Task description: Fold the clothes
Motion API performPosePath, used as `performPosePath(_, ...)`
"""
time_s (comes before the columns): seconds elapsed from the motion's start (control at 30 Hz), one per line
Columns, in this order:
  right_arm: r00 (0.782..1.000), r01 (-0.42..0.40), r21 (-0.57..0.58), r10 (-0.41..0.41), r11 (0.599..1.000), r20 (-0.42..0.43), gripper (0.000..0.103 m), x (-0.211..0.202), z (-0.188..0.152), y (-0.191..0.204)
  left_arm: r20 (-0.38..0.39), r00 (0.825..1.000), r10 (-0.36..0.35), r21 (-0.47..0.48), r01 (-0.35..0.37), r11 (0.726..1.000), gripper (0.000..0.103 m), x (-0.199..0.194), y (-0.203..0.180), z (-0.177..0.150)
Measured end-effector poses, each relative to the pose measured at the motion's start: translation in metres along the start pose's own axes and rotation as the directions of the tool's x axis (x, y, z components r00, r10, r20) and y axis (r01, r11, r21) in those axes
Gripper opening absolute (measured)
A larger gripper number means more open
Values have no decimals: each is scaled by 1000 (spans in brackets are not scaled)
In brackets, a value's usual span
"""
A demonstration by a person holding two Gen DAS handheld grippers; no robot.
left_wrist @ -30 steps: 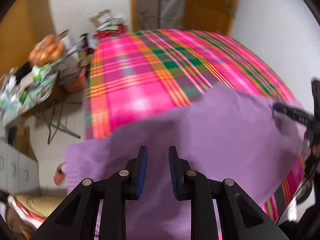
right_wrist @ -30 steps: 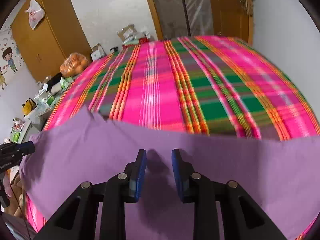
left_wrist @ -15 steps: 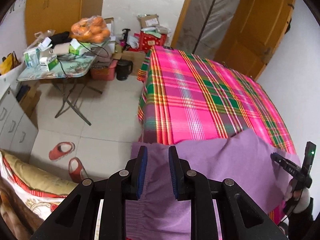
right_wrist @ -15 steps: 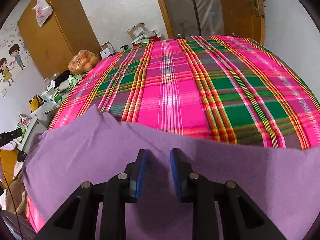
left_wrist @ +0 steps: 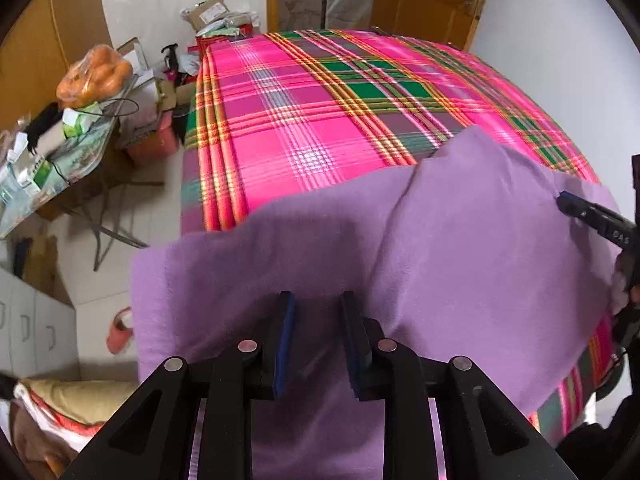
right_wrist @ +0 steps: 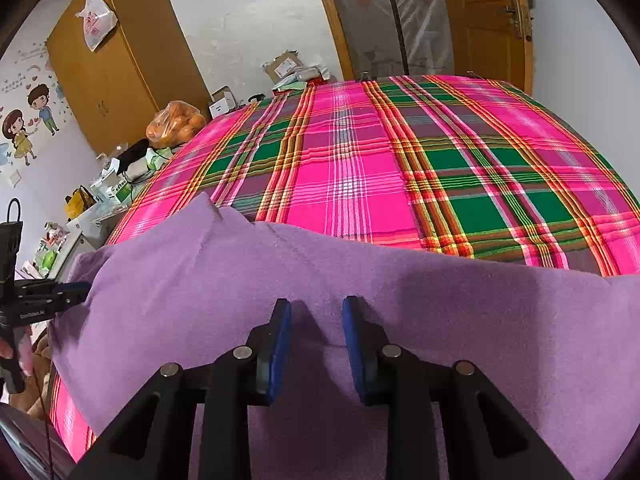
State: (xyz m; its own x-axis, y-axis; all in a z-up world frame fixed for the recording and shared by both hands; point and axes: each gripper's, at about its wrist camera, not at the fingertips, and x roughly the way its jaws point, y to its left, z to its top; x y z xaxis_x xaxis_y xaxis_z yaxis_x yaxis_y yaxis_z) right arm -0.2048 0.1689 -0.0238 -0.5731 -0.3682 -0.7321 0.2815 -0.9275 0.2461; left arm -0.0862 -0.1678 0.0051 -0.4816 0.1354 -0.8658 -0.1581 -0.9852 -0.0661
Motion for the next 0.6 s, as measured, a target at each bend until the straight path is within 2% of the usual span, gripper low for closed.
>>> performPosePath(0.17,1000,-21,21,20,1000,6,28,-2,-3,-4,39,998,38,-165,-32,986,25,-11,38,-1)
performPosePath(0.2,1000,-24,24,24,999,7,28,0,-2,-4,20,1000,24,-213,-19,977,24,-8,48,-2)
performPosePath(0.27,1000,-24,24,23,999,8,28,6,-1,-3,12,1000,-26,-244,28,969,21,-7,57,-7)
performPosePath(0.33,1000,-19,20,19,1000,9,28,13,5,-1,20,1000,-17,-232,21,973,22,-16,55,-8)
performPosePath(0.4,1000,-10,14,10,1000,10,28,-1,-10,2,40,999,-13,-215,21,976,22,-26,52,-6)
performPosePath(0.5,1000,6,6,-6,1000,15,28,-53,-59,5,75,996,-44,-176,56,983,22,-40,41,-7)
performPosePath(0.6,1000,20,-5,-20,1000,15,28,-62,-69,6,30,997,-65,-66,67,996,22,-40,20,-13)
